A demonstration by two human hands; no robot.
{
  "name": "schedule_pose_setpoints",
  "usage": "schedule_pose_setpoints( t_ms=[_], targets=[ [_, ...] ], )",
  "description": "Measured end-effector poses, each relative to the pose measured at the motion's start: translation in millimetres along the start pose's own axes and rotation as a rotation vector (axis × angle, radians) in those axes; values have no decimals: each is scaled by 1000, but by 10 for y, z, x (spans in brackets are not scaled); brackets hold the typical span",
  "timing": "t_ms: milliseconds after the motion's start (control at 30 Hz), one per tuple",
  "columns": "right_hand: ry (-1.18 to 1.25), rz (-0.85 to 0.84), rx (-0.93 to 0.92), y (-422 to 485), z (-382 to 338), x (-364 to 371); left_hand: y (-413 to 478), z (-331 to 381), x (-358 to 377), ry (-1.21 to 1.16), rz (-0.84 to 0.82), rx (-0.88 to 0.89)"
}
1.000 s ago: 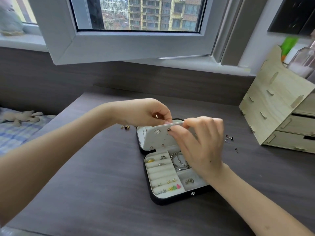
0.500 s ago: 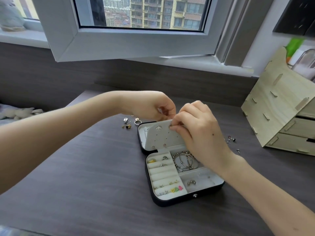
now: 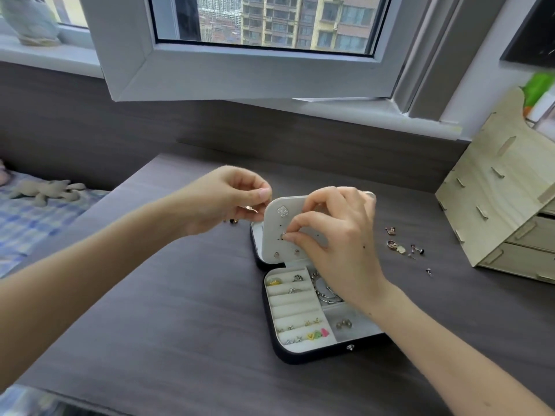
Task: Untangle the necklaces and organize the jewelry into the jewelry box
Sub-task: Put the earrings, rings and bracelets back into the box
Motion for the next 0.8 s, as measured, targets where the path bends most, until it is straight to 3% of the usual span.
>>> schedule_pose_setpoints(
  t_ms=[167, 333, 467, 633, 800],
  targets=[
    [-26, 58, 9, 11, 1, 138, -132, -190, 37, -137, 2, -17],
    [-30, 43, 24, 42, -28, 100, -132, -195, 40, -93, 11, -7],
    [-176, 66, 2, 47, -78, -4, -158, -151, 71, 4, -61, 17],
    [-189, 37, -199, -6, -40, -118, -164, -99, 102, 103, -201, 17],
    [-205, 123, -397, -253, 14, -51, -126, -141, 182, 167, -341, -10]
  ],
)
Point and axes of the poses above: each hand's wrist, its own y-axis towards the middle knuckle, its own x-axis out of the palm, z = x × y, the point moved 1 cm from there along y, towards the middle knuckle, and after that the axes turned 11 degrees about -z, right-handed, at the moved point
